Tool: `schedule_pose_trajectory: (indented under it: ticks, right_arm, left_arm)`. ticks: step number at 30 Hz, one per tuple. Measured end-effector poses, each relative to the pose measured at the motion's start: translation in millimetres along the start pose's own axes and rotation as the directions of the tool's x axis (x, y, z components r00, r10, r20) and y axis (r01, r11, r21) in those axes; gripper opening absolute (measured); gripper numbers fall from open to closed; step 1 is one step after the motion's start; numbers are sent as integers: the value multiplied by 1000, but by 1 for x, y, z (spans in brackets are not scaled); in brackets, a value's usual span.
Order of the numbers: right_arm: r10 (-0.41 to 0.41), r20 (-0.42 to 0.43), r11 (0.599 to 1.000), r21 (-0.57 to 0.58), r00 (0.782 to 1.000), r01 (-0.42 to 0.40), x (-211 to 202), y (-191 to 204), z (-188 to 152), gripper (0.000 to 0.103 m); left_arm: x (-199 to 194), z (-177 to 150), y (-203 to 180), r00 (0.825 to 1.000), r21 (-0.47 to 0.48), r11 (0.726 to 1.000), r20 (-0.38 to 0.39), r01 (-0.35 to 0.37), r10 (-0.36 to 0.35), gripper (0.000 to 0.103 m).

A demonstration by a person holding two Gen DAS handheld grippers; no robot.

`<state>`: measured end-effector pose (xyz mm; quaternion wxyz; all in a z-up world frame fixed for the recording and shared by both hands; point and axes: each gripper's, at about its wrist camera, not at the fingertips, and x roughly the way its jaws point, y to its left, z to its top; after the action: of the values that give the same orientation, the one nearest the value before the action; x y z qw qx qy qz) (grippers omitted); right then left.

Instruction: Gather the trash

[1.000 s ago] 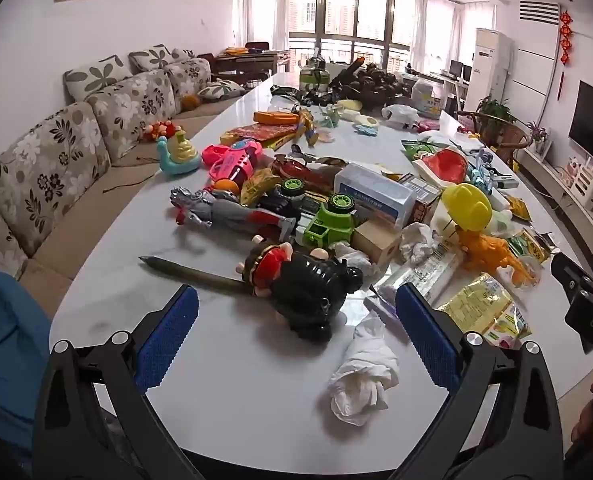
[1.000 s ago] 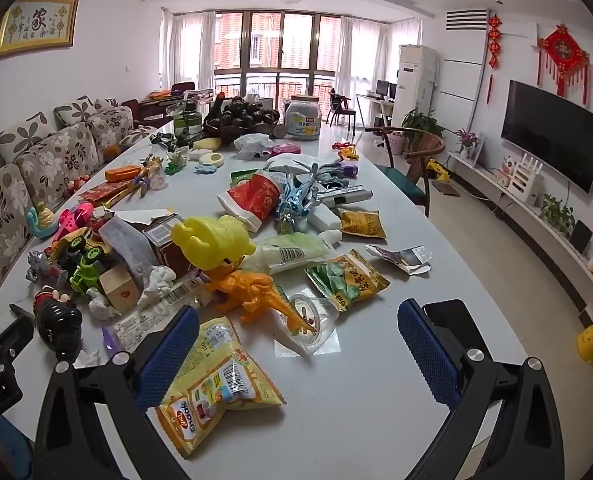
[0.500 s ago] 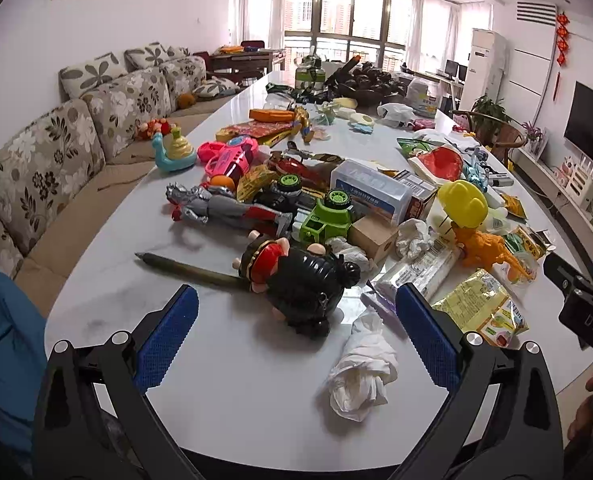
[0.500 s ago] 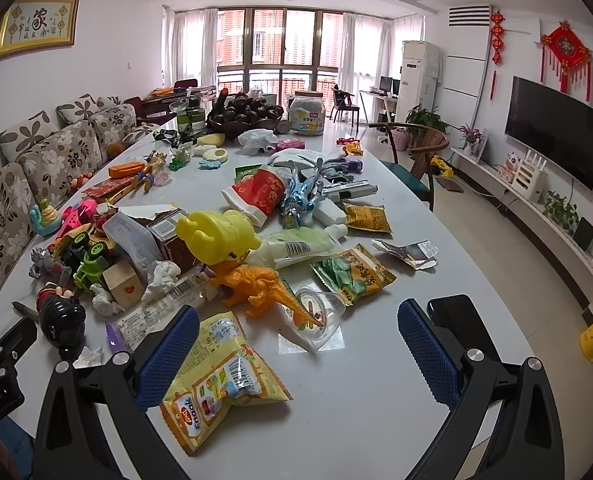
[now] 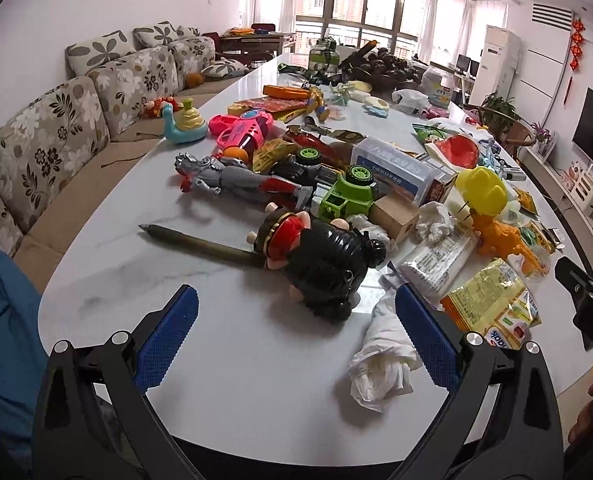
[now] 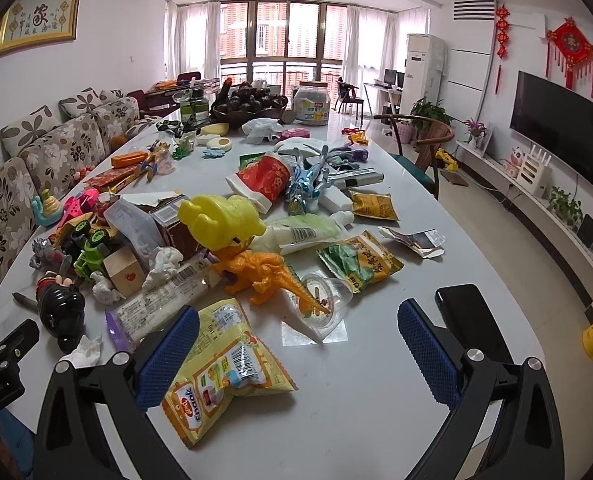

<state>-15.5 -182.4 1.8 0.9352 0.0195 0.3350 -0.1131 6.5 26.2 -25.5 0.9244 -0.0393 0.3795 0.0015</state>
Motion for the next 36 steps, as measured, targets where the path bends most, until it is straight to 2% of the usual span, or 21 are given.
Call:
schedule_pose_trajectory:
  ticks: [6,16,36]
  right_arm:
    - [10,-6,1000,-11,1000,-10,0,4,-3,98]
    - [18,-9,1000,-6,1000,-18,-2,3,-3,98]
    - [29,-17,999,-15,999,-29,-1,6,-7,98]
  left_arm:
    - [-2,0,1,1000,-3,1000,-4,12,-12,96]
    - [-4,-2,-5,1000,20,1000,0,-12,12,96]
    - [0,-5,4,1000,6,1000,-12,-27,27,96]
